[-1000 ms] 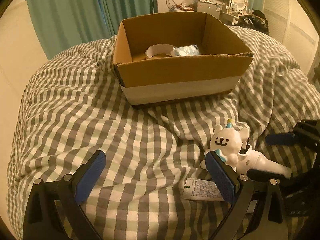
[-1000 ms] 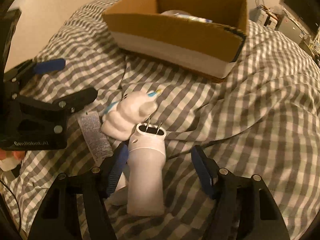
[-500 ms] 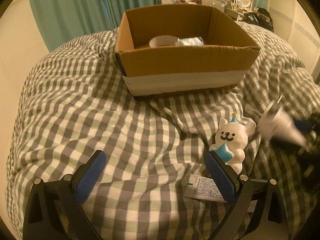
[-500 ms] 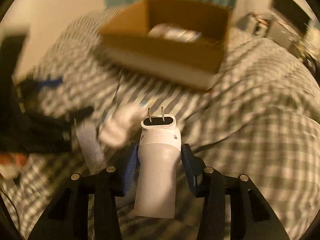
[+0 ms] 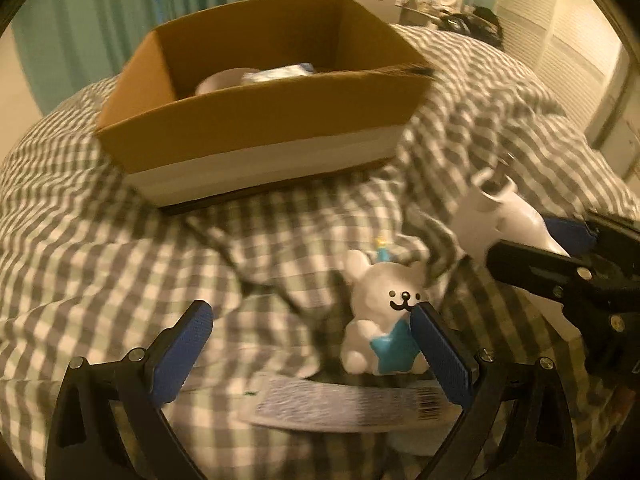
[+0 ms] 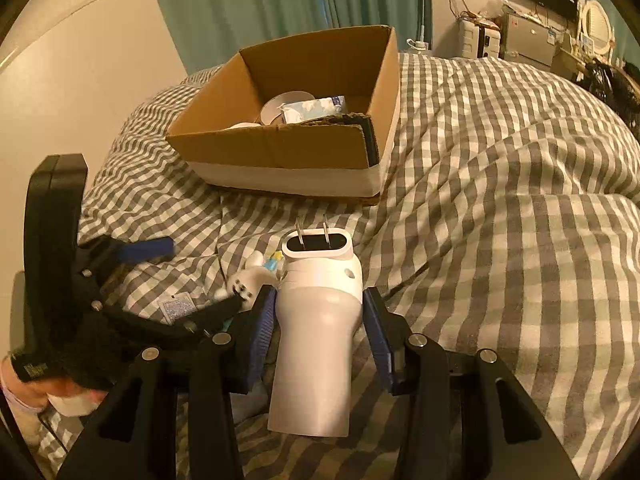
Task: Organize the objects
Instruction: 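Grasp the white bottle with the right tool, then grasp the white cat figurine with the left tool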
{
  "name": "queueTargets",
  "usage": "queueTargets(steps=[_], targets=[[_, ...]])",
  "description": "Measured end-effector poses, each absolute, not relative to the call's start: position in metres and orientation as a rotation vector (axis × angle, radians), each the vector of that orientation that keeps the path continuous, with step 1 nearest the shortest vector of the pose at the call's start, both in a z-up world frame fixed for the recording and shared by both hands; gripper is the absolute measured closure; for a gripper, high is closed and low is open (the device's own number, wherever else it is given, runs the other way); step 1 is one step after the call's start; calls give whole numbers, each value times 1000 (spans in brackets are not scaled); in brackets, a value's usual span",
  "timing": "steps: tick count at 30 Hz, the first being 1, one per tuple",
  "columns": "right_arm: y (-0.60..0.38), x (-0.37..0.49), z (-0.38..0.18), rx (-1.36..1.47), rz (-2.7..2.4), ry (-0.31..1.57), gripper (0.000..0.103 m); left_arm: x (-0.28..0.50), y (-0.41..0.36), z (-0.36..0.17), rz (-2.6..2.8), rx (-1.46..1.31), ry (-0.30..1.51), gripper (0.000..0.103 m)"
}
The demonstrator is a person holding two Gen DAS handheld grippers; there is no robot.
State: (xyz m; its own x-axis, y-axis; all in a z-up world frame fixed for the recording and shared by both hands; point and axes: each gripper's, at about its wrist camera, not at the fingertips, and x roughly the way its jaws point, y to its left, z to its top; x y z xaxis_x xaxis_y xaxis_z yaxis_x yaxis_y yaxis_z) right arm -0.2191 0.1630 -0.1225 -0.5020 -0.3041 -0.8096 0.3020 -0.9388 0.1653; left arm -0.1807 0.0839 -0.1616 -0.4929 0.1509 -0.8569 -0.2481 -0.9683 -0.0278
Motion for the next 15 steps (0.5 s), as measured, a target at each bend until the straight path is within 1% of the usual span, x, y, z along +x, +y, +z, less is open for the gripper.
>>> queueTargets(steps=[2, 4, 5, 6, 7, 9, 15], targets=[[166, -219, -121, 1318, -2455, -13, 59, -180, 95, -167, 2492, -1427, 186, 4], [167, -217, -121, 1317, -2454, -19, 59, -179, 104, -173, 2449, -1429, 193, 15], [167, -217, -121, 1317, -2455, -21, 59, -179, 107, -176, 2420, -1435, 185, 18], [168, -217, -121, 1318, -2456, -23, 59, -179, 109, -179, 2396, -1444, 180, 26], [168, -217, -121, 1319, -2456, -25, 59, -179, 111, -182, 2370, -1455, 175, 37], [168, -217, -122, 1326, -2458, -24, 59, -179, 112, -185, 2356, -1462, 171, 45], [167, -218, -126, 1357, -2468, 1, 59, -174, 104, -177, 2373, -1454, 148, 46]])
